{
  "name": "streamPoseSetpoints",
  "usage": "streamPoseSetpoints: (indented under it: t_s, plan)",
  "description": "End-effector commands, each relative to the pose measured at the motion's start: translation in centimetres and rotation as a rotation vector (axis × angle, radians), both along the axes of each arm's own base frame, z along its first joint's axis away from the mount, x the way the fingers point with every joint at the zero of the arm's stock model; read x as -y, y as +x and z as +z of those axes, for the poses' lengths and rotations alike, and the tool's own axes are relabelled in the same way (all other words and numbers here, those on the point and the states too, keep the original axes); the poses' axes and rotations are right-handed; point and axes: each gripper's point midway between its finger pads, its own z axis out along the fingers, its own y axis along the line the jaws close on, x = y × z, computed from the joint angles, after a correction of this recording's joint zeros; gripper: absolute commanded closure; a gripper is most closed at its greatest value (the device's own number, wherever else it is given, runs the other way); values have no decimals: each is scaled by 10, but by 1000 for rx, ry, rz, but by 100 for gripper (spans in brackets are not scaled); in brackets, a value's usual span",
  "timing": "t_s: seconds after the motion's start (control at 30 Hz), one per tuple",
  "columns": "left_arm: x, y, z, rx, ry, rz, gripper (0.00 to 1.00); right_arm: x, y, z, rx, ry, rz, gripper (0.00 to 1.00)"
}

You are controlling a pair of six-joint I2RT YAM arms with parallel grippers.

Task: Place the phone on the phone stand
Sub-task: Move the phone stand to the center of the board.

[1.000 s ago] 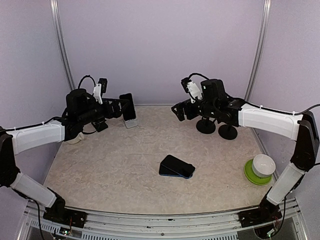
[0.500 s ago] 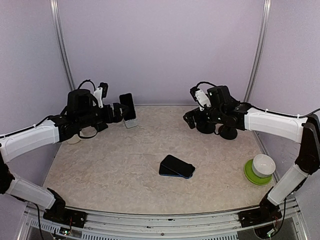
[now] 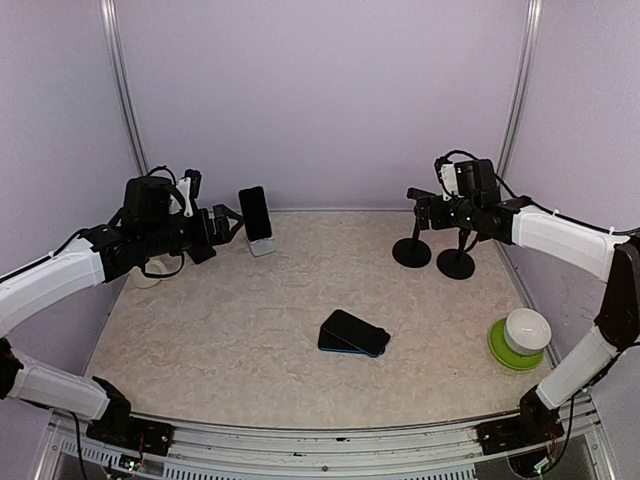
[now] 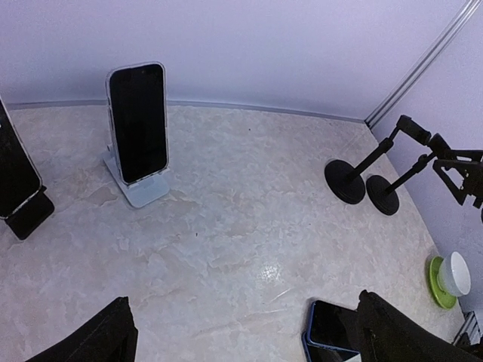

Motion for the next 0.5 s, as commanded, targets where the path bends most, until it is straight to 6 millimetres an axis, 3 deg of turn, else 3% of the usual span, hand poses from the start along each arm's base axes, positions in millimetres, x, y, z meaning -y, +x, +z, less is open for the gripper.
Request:
streamPoseSetpoints:
  t_s: [0.0,0.27,0.47]
  plan:
    - [-16,-5,-5,-57,-102,24,1,22,17,31,66,93,-82,3]
    - [-27,-12,-5,-45,-135,27,1,18,40,34,57,141,-67,19]
    - [-32,-15,0,-32,-127,31,1,13,56,23,31,137,-62,23]
